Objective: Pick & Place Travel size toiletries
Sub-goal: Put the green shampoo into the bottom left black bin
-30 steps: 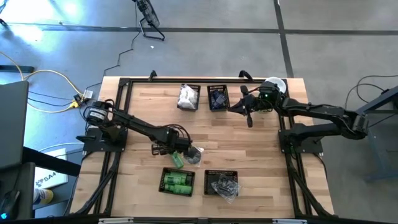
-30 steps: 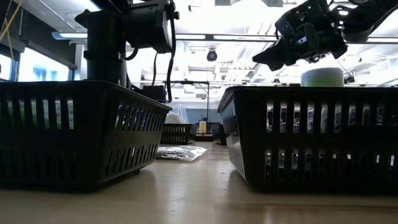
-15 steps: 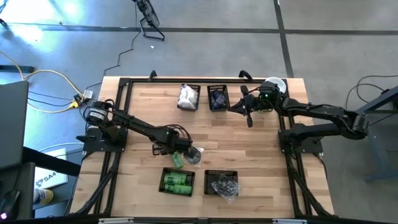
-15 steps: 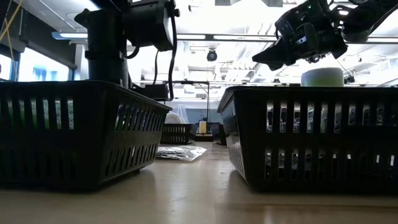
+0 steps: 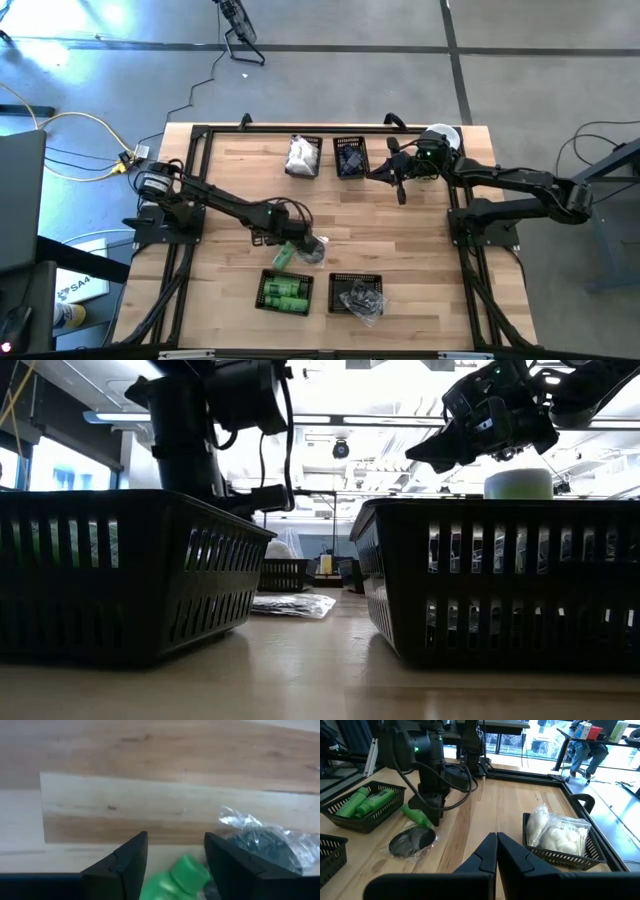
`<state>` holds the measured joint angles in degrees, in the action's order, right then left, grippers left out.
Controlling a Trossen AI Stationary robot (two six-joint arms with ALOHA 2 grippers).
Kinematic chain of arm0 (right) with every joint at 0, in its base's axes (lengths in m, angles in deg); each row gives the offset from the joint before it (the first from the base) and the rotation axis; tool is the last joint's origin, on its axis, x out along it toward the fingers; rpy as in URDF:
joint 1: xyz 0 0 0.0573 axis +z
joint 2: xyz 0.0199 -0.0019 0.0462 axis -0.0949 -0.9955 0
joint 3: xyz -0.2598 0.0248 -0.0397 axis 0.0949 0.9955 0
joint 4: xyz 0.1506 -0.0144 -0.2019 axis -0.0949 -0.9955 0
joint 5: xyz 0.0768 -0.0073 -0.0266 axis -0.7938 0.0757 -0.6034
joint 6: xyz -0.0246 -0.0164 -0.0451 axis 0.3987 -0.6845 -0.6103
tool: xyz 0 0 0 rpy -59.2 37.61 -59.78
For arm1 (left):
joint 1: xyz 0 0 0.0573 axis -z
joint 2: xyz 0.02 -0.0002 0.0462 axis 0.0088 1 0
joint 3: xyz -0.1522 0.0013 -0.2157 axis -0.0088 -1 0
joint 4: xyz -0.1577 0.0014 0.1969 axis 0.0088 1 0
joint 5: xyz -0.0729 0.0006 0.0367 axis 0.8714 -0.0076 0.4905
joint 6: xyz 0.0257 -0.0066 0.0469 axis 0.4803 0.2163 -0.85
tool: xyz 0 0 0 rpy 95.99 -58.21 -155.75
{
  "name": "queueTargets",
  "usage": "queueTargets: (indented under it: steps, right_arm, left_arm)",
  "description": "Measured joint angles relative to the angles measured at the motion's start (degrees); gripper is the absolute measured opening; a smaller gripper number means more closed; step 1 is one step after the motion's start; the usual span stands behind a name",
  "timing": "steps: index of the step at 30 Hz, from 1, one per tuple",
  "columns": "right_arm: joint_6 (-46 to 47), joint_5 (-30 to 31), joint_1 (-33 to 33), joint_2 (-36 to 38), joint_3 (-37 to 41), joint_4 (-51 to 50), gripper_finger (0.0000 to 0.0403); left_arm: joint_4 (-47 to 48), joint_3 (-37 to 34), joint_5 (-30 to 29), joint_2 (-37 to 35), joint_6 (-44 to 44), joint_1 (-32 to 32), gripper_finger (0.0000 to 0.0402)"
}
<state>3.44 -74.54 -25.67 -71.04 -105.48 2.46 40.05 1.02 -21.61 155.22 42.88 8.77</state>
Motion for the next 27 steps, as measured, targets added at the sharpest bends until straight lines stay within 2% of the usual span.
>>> queueTargets:
  steps: [3, 8, 22, 27]
  right_arm:
    - [0.00, 0.00, -0.02, 0.00, 0.00, 0.02, 0.0003]
    - [0.00, -0.01, 0.00, 0.01, -0.01, 0.00, 0.0003]
    - [0.02, 0.08, -0.01, 0.01, -0.02, -0.18, 0.0003]
    - [0.44, 4.67, -0.02, 0.02, 0.00, -0.18, 0.0003]
  left_arm:
    - [0.14, 0.00, 0.05, -0.01, -2.18, -0.74, 0.0173]
    - [0.37, -0.02, 0.15, -0.01, -10.51, -2.43, 0.0153]
    - [0.15, -0.02, 4.64, -0.05, -28.47, -10.22, 0.0152]
    - [0.17, -0.02, 5.09, -0.07, -35.62, -12.74, 0.0152]
